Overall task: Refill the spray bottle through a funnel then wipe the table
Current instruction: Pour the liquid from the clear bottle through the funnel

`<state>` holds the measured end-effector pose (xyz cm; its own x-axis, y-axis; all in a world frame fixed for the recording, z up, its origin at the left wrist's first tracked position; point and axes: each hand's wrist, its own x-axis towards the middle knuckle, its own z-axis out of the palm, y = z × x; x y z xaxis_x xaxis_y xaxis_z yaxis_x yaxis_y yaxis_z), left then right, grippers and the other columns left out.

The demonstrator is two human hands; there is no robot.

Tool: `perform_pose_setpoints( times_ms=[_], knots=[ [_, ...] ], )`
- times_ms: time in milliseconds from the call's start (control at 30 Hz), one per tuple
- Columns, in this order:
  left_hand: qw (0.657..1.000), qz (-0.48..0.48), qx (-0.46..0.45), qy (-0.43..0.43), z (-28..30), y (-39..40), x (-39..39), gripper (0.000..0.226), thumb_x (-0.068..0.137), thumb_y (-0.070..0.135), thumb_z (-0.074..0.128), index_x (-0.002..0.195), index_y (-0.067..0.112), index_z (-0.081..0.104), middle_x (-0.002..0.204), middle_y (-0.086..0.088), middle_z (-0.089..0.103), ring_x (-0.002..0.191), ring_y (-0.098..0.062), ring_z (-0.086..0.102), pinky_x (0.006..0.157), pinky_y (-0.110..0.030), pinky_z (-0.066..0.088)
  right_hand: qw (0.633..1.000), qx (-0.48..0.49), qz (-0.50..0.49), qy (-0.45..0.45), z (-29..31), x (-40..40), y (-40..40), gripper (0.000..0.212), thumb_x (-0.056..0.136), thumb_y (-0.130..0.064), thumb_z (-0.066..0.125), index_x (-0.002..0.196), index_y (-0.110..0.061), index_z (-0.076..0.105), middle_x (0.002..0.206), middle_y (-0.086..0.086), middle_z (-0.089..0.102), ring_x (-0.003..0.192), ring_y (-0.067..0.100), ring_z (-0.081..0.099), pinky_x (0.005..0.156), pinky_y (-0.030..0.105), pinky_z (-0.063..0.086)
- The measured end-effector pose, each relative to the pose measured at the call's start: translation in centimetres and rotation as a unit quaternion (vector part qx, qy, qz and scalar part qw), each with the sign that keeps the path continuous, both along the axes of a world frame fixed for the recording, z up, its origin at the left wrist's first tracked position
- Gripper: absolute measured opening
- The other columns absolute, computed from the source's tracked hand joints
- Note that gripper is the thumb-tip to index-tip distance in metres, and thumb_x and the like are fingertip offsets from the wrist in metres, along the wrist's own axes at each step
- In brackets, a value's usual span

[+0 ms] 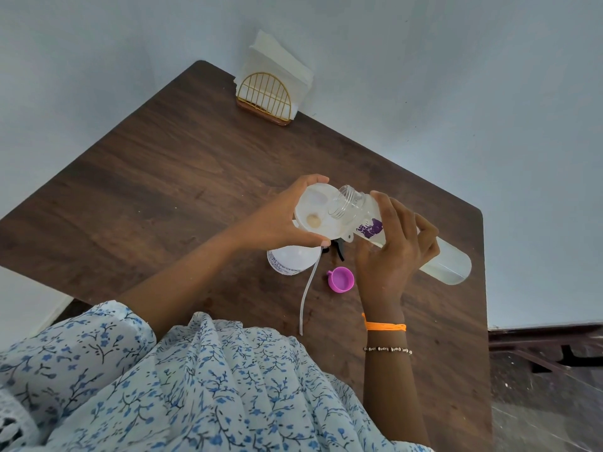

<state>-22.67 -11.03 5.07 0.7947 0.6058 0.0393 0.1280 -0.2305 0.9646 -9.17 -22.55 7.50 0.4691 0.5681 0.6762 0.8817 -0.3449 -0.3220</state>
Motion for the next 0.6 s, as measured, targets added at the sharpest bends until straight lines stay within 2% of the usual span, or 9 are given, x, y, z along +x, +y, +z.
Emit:
perform_pose_setpoints(
  times_ms=[267,367,600],
  knots=[
    [1.000,0.001,0.001,0.001,-0.06,-0.01,0.07,0.087,0.061,0.046,0.080,0.127,0.052,0.024,0.111,0.057,0.029,0.106,0.029,0.033,0.073,0.006,0.035,1.000,0.001,0.000,0.000,0.05,-0.13,0.05,0.059,0.059,0.003,0.081,0.111,-0.018,0.066,0.111,0.000,0.067,0.106,0.023,0.046,0.085,0.034,0.027],
    [1.000,0.001,-0.001,0.002,-0.09,0.00,0.09,0.087,0.061,0.047,0.080,0.127,0.051,0.024,0.111,0.056,0.030,0.107,0.028,0.033,0.073,0.005,0.036,1.000,0.000,0.003,-0.005,0.05,-0.18,0.00,0.059,0.058,0.003,0.081,0.111,-0.016,0.066,0.111,0.001,0.067,0.103,0.031,0.052,0.084,0.035,0.028],
    [1.000,0.001,-0.003,0.004,-0.33,0.08,0.12,0.087,0.065,0.038,0.082,0.129,0.048,0.025,0.114,0.053,0.030,0.108,0.027,0.033,0.075,0.004,0.038,1.000,0.005,0.004,-0.009,0.09,-0.23,0.05,0.057,0.058,0.002,0.082,0.110,-0.015,0.067,0.111,0.002,0.067,0.102,0.034,0.054,0.084,0.036,0.028]
  ],
)
